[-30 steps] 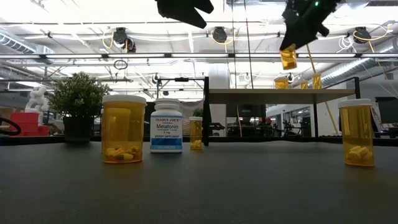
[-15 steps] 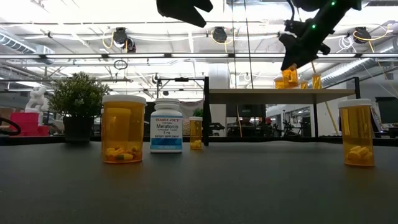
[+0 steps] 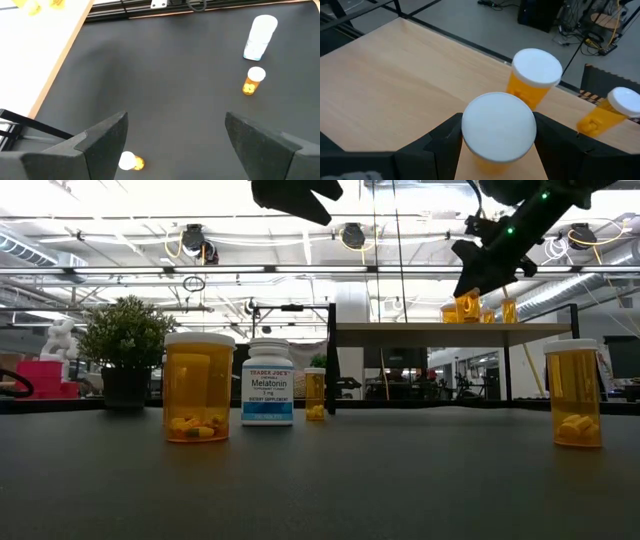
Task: Pick and place medicine bottles onto shelf by color
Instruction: Put the large orange pill bottle on the shelf
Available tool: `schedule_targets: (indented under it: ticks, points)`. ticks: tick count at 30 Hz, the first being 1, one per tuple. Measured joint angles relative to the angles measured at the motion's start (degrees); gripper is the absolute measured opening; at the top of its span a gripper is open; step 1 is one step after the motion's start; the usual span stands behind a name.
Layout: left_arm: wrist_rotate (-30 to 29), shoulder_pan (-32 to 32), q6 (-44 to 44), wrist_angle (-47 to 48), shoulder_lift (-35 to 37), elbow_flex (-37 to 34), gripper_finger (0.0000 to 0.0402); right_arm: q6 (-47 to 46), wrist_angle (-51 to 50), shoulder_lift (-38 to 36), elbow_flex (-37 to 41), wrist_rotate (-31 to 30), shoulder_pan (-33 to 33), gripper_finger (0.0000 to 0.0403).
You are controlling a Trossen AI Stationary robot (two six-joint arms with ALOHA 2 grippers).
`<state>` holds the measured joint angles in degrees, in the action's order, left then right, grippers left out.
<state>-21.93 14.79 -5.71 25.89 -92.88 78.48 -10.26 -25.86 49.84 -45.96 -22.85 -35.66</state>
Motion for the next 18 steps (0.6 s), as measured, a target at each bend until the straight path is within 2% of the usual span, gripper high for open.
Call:
schedule_targets:
  ticks: [18]
  points:
    - [0.00, 0.56, -0.22, -0.35, 0.00, 0.00, 0.0335, -1.09, 2.04, -0.10, 2.31, -1.58, 0.00, 0.0218]
